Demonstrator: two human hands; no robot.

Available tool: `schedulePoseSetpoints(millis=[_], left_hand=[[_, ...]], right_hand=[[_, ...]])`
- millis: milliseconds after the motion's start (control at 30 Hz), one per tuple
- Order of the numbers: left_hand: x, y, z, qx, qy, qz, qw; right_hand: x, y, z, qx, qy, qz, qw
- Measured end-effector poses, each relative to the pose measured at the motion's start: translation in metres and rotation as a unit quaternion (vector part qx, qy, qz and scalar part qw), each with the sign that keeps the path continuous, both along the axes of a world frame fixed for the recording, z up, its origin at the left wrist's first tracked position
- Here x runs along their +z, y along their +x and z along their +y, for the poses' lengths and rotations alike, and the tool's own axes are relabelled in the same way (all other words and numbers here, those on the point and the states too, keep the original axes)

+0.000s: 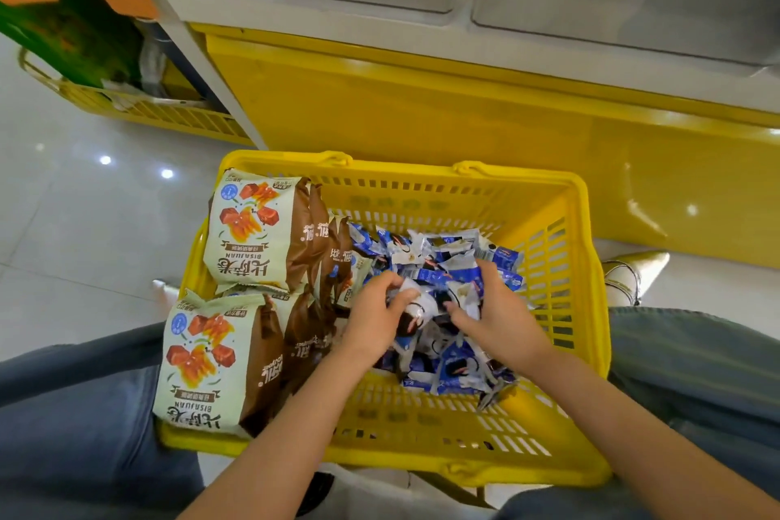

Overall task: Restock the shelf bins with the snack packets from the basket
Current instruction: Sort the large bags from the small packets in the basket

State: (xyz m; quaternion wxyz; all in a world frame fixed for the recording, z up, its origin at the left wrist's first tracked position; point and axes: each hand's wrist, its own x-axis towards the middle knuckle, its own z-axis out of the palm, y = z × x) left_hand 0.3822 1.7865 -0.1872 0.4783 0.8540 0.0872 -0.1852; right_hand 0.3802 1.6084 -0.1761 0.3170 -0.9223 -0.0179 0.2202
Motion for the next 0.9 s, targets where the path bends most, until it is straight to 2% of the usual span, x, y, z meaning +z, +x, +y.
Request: schedulePoseSetpoints(millis=[100, 200, 300, 367, 433, 567, 667, 733, 833, 900], left_hand=[[0.004, 0.022, -0.029, 0.041, -0.029, -0.037, 0.998], [-0.002, 0.04, -0.057, 0.073, -0.066, -0.004, 0.995], [-0.012, 0.048, -0.078, 0.085, -0.083, 0.036, 0.992], [-0.017, 0.049, -0.086, 0.048, -0.092, 0.07, 0.992], [-0.019, 0.05, -0.088, 0.003, -0.108, 0.084, 0.991], [-0.023, 0.043, -0.069, -0.019, -0.128, 0.054, 0.99], [-0.038, 0.034, -0.035, 0.048, -0.029, 0.022, 0.998], [-0.052, 0.028, -0.01, 0.113, 0.043, 0.056, 0.991], [-0.066, 0.023, 0.007, 0.159, 0.02, 0.148, 0.976], [-0.072, 0.02, 0.007, 0.151, -0.002, 0.159, 0.976]], right_hand=[[0.011, 0.02, -0.013, -0.076, 0.013, -0.065, 0.995], [0.014, 0.041, -0.022, -0.132, 0.017, -0.089, 0.987], [0.01, 0.056, -0.027, -0.127, -0.012, -0.066, 0.99], [0.005, 0.062, -0.029, -0.093, -0.042, -0.021, 0.995], [0.0, 0.063, -0.028, -0.024, -0.111, 0.017, 0.993], [-0.011, 0.052, -0.021, 0.075, -0.201, -0.015, 0.977], [-0.02, 0.043, -0.011, 0.137, -0.207, -0.045, 0.968], [-0.023, 0.042, -0.003, 0.174, -0.207, -0.066, 0.961], [-0.026, 0.039, 0.013, 0.246, -0.174, -0.133, 0.944], [-0.03, 0.038, 0.028, 0.269, -0.114, -0.13, 0.948]])
